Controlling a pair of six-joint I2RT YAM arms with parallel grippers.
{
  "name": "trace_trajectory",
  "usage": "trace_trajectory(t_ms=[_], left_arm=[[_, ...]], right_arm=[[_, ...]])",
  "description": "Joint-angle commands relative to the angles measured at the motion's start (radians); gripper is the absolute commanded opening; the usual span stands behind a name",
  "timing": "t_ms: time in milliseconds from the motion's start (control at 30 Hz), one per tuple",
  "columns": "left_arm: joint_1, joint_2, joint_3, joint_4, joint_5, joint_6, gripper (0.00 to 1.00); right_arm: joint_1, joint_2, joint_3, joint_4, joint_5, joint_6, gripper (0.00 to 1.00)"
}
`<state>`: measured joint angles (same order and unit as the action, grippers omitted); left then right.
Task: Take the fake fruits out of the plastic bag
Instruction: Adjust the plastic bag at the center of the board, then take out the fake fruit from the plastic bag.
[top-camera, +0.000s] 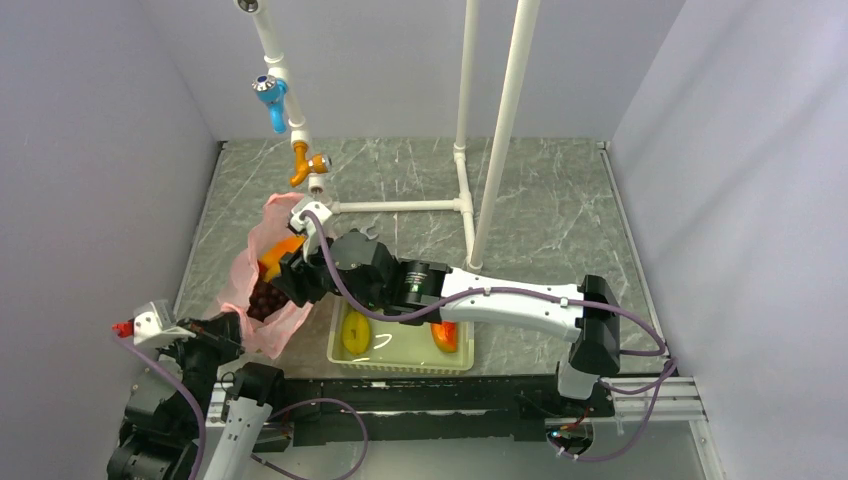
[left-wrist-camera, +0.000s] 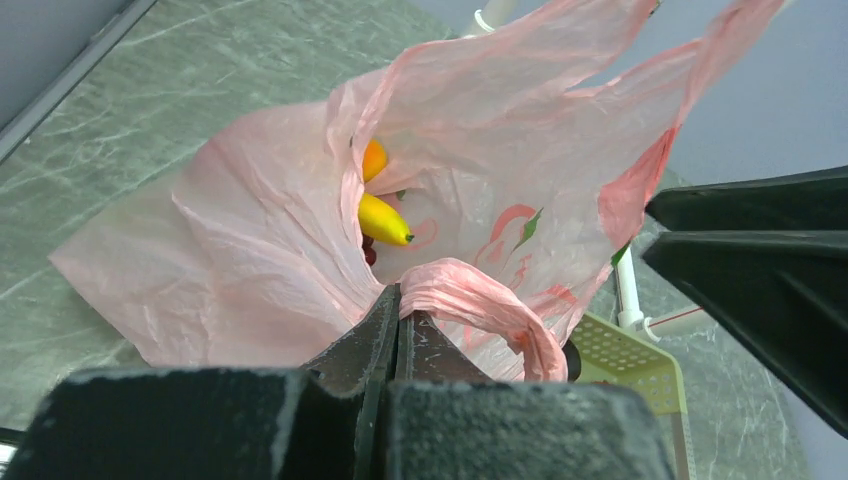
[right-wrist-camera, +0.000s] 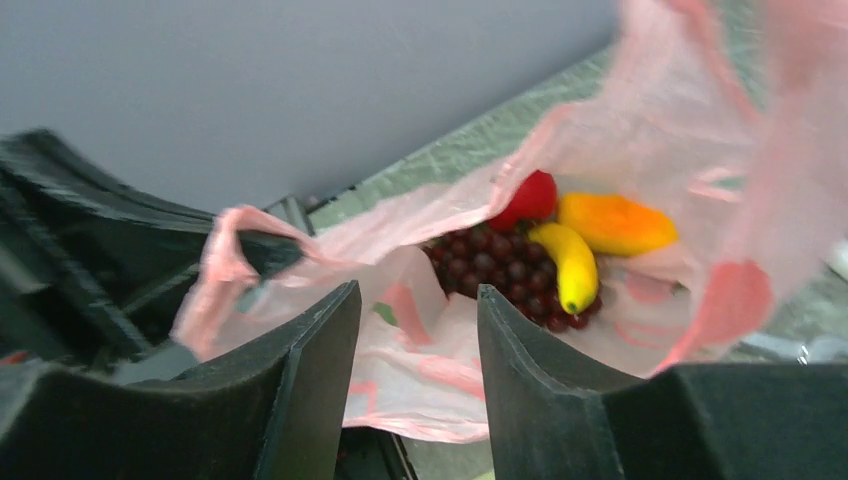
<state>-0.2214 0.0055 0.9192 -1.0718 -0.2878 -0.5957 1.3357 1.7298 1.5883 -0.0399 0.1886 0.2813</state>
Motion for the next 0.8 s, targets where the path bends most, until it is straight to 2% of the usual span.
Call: trace_trajectory(t_ms=[0,67,133,200,333,433,500,533,667,767], left_arm=[[-0.002,-0.047,-0.009,-0.034,-0.032,-0.058,0.00],[-0.002,-0.056,-0.003,-0.056,-0.031,-0.069,0.00],[-0.002,-0.073,-0.003,-0.071,-0.043,-0.085,0.00],[-0.001,-0.102,-0.009,-0.063,-0.051,-0.080,0.00],[-0.001,-0.179,-0.037,-0.031,-0.051,-0.084,0.00],[-0.001,-0.231,-0.065,0.012,-0.031,-0.071,0.00],[-0.002,-0.254,-0.075,0.036,-0.024,-0.054,0.00],[-0.001,-0.264,-0.077,0.044,-0.020,-0.046,0.00],[-0.002,-0.294,-0.075,0.039,-0.004,-0.030,0.00],[-0.002,-0.297,-0.072,0.025,0.015,-0.034,0.00]], right_arm=[[0.017,0.039,0.078,0.025,-0.130,-0.065,0.48],[0.021,0.085,0.075,0.081,-0.203,-0.094,0.49],[0.019,0.166,0.131,0.064,-0.222,-0.127,0.47],[0.011,0.241,0.196,-0.005,-0.161,-0.140,0.41],[-0.007,0.314,0.132,0.100,-0.073,-0.182,0.39],[-0.007,0.368,0.126,0.078,-0.011,-0.202,0.34],[-0.002,0.365,0.087,0.059,0.021,-0.178,0.29],[-0.001,0.346,0.015,0.074,0.022,-0.143,0.27],[0.023,0.257,-0.235,0.231,-0.035,-0.049,0.28],[0.035,0.269,-0.276,0.241,-0.087,0.000,0.28]])
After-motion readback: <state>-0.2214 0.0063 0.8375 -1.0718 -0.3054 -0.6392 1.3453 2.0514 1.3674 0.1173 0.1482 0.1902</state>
